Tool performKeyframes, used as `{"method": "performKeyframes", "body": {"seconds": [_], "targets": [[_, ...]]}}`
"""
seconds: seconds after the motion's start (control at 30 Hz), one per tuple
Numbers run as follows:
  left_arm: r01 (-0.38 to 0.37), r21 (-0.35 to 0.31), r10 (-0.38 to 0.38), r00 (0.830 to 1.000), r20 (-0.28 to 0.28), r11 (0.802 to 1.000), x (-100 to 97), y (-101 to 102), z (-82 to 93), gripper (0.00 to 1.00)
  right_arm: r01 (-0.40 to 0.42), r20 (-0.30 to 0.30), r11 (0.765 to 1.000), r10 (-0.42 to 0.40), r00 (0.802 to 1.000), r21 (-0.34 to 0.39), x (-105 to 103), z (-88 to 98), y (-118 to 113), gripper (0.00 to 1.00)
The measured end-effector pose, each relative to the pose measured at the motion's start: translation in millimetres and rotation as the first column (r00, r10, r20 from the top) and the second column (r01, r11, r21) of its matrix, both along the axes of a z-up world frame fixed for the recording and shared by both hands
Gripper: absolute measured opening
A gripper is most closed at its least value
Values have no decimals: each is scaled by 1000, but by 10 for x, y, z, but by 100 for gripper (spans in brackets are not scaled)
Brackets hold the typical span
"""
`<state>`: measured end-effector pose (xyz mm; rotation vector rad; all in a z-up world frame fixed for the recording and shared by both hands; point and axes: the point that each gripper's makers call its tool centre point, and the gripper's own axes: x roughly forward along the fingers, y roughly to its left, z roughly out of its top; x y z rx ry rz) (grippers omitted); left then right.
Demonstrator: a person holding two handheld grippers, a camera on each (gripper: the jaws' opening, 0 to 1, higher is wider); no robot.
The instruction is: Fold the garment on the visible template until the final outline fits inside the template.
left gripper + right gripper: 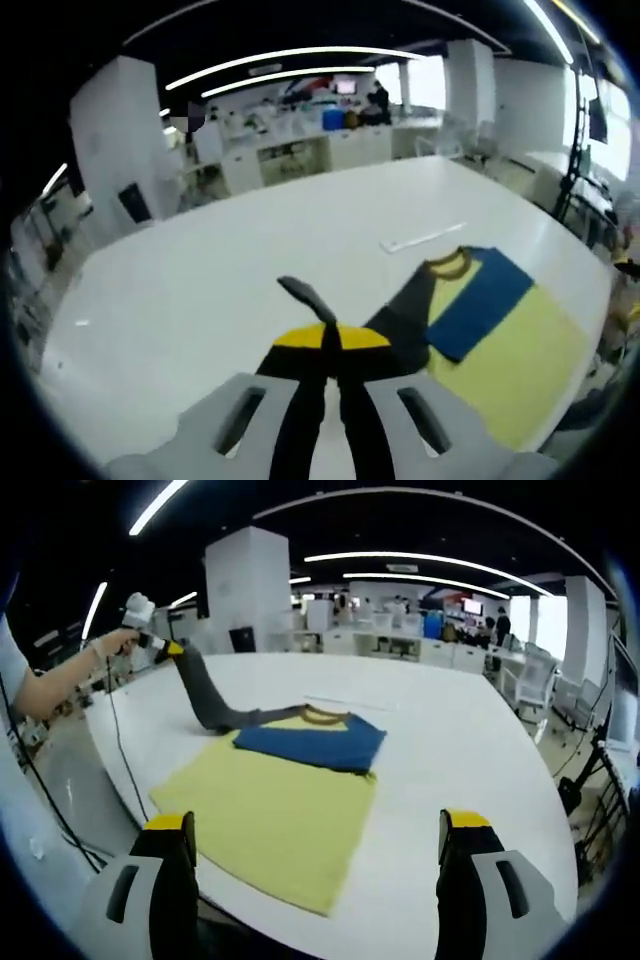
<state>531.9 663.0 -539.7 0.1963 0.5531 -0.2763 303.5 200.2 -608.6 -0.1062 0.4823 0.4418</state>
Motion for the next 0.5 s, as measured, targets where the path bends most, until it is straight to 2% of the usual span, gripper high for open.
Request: {"method": "performKeyframes", "body": {"seconds": [0.43,0.5], "targets": [[52,-18,-51,998,39,998,86,-488,300,0,-2,7,1000,2,1000,15,-40,14,-145,100],[61,-47,-59,997,43,997,91,-562,335,0,-9,6,1000,9,1000,21,-45,12,-149,100]]}}
